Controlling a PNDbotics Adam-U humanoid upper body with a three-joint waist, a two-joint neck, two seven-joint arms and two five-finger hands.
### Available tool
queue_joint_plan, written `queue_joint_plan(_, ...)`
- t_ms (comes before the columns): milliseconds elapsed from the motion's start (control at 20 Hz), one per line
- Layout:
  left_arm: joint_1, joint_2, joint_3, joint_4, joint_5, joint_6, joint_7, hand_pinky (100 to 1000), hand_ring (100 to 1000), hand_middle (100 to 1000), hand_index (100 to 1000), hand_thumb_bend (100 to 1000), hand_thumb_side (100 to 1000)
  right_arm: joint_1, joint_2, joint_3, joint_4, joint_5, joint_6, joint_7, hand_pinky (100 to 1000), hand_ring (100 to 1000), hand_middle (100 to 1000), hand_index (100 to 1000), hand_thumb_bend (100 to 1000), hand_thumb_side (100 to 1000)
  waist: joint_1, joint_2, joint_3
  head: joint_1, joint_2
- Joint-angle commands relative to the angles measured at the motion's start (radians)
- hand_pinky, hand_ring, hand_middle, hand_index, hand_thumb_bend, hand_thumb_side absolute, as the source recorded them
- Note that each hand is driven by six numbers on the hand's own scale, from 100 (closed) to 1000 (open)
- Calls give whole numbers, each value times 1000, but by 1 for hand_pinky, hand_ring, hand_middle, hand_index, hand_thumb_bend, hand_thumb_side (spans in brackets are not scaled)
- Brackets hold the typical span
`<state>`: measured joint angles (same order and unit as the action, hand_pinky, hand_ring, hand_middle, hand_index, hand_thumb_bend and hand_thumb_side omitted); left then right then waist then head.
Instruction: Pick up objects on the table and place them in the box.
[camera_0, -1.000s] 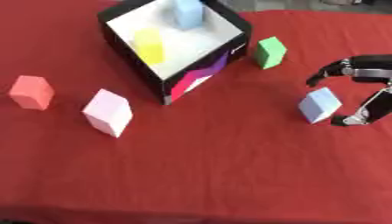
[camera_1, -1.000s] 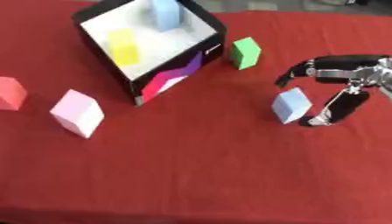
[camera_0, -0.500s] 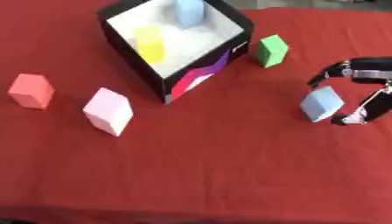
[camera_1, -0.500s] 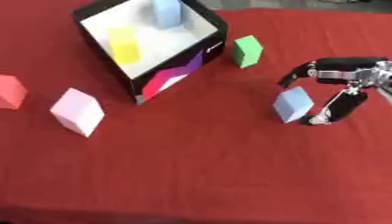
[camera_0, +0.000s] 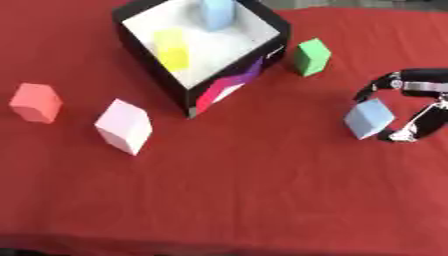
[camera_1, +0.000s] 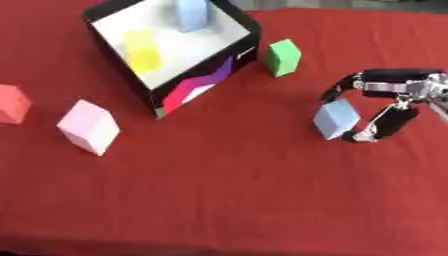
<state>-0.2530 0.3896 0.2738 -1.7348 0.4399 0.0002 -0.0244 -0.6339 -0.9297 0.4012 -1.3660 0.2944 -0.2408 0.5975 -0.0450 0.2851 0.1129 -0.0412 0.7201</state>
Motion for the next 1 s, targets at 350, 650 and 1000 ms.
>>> queue_joint_plan(350, -10, 23, 0, -8, 0, 1, -7, 879, 756, 821, 786, 251, 827, -20, -4, -14, 38, 2, 7, -28, 991, 867, 679, 823, 268, 180, 4, -11, 3, 10, 11)
queue_joint_plan(650, -12, 22, 1, -9, 1, 2, -7, 880, 756, 822, 785, 252, 824, -21, 2, -12, 51, -14, 29, -47, 956, 810, 582, 727, 195, 139, 3, -13, 5, 10, 11)
queue_joint_plan(1000, -11, 22, 0, -9, -1, 4, -9, 881, 757, 823, 784, 251, 825, 28, -31, -25, -18, -44, 52, -84, 932, 751, 500, 638, 142, 100, 1, -14, 5, 11, 10)
